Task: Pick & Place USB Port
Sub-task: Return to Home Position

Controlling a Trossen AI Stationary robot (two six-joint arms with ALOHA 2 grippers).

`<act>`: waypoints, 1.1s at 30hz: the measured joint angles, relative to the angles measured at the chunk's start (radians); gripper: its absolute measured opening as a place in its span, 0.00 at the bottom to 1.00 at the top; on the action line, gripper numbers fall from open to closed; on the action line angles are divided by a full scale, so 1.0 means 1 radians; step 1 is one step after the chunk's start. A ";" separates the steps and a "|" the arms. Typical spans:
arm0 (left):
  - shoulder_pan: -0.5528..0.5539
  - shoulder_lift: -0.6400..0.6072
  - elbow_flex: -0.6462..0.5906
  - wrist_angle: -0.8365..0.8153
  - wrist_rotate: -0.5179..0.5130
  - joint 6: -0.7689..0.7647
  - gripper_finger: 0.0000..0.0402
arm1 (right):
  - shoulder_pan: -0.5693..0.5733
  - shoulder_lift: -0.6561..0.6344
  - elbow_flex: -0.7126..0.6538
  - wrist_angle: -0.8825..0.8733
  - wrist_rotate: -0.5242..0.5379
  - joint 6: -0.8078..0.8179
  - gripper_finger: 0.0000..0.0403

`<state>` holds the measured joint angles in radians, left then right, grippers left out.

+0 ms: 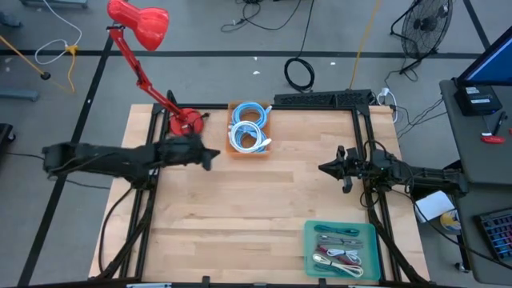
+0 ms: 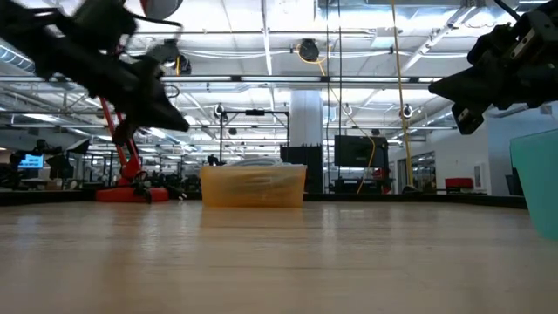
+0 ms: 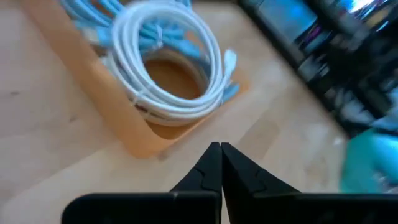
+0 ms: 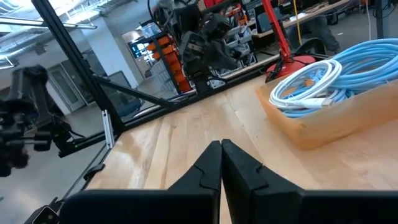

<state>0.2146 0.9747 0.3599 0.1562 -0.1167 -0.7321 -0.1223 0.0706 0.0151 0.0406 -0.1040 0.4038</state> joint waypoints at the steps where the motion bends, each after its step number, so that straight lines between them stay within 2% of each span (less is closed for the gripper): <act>1: 0.000 -0.065 -0.046 0.023 -0.008 -0.004 0.00 | 0.000 0.000 0.000 0.000 0.000 0.000 0.00; 3: -0.001 -0.174 -0.116 0.085 -0.015 0.025 0.00 | 0.000 0.000 0.000 0.001 0.000 0.000 0.00; 6: -0.012 -0.317 -0.174 0.089 -0.015 0.095 0.00 | 0.000 0.000 0.000 0.002 0.000 0.000 0.00; 11: -0.034 -0.477 -0.180 0.001 -0.021 0.232 0.00 | 0.000 0.000 0.000 0.003 0.000 0.000 0.00; 16: -0.049 -0.609 -0.180 -0.020 -0.077 0.423 0.00 | 0.000 0.000 0.000 0.004 0.000 0.000 0.00; 23: -0.049 -0.716 -0.188 -0.014 -0.028 0.593 0.00 | 0.000 0.000 0.000 0.004 0.000 0.000 0.00; 26: -0.049 -0.743 -0.254 0.020 -0.013 0.579 0.00 | 0.000 0.000 -0.001 0.005 0.000 0.000 0.00; 28: -0.049 -0.761 -0.330 0.087 -0.012 0.530 0.00 | 0.000 0.000 -0.001 0.005 0.000 0.000 0.00; 29: -0.052 -0.769 -0.347 0.069 -0.016 0.502 0.00 | 0.000 0.000 -0.001 0.005 -0.001 0.000 0.00; 33: -0.080 -0.777 -0.346 0.080 -0.028 0.519 0.00 | 0.000 0.000 -0.001 0.007 0.000 0.000 0.00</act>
<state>0.1344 0.1980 0.0143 0.2360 -0.1443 -0.2133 -0.1226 0.0708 0.0142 0.0478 -0.1043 0.4038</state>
